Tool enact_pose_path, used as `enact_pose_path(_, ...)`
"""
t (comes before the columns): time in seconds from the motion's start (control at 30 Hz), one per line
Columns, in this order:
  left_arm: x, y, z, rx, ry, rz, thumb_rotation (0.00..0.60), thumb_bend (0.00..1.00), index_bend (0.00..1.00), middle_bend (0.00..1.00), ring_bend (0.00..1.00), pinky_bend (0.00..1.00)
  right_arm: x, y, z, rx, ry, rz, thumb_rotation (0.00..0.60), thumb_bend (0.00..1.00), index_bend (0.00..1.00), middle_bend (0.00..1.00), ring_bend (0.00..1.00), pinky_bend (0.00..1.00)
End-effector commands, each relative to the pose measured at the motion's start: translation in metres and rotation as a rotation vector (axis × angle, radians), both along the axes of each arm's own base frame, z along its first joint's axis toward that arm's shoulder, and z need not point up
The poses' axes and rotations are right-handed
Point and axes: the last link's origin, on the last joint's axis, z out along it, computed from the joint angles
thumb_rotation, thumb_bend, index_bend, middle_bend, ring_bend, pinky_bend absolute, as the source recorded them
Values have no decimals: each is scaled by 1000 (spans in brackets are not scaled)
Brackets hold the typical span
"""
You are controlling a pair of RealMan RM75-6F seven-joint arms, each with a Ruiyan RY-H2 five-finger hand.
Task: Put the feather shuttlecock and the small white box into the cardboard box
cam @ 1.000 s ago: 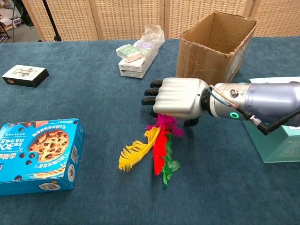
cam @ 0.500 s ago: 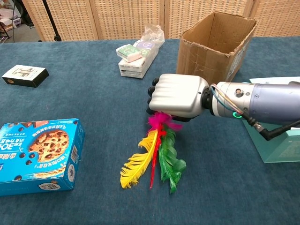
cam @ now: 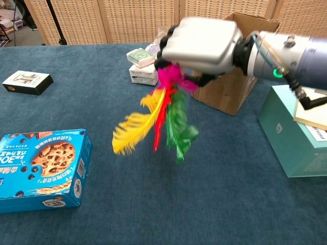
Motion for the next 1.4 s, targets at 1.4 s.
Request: enact_pose_path(1.4,3,1,-7,-23,7,6,600,0,0,0,0,2,-58,-90,63,178,-961,-1040,600,718,583,340,55,142)
